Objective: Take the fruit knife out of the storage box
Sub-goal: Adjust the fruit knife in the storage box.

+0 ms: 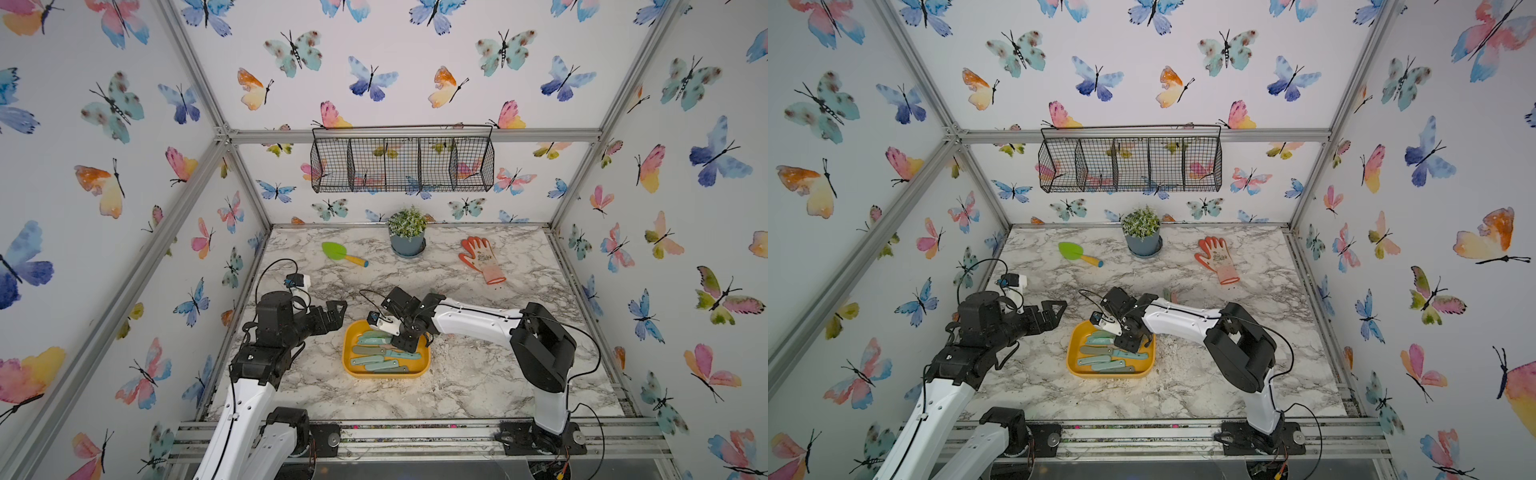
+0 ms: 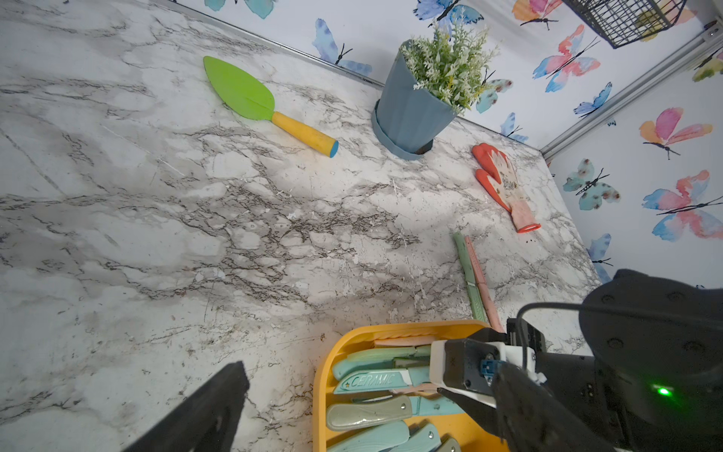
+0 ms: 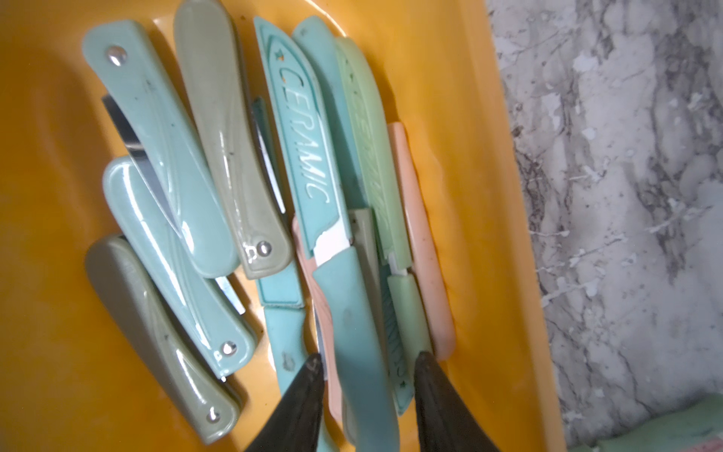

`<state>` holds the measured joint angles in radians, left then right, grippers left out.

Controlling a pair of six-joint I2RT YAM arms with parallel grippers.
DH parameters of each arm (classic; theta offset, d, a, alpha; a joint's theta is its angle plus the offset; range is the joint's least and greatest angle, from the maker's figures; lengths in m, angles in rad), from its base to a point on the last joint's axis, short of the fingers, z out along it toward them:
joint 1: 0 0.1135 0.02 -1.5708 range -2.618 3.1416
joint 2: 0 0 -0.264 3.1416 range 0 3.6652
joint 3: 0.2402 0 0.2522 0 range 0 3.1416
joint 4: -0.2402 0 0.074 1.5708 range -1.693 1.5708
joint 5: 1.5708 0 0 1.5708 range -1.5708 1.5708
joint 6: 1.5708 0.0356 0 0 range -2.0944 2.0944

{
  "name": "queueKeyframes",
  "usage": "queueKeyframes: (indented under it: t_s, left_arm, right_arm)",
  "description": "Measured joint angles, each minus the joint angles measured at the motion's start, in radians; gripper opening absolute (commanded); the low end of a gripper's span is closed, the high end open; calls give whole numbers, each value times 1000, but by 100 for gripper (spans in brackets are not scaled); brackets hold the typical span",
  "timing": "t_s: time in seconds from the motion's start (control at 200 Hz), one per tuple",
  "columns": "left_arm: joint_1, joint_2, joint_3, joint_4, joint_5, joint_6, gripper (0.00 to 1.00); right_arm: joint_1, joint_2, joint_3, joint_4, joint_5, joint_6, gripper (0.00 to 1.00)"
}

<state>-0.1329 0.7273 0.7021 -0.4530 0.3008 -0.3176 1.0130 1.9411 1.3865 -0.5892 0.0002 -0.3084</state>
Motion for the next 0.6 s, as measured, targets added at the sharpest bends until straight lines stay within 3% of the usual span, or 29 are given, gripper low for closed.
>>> queueKeyframes:
  t_s: [0.601]
  left_arm:
    - [0,0,0,0,-10,0,98]
  right_arm:
    - [0,26,0,-2,1,0,39]
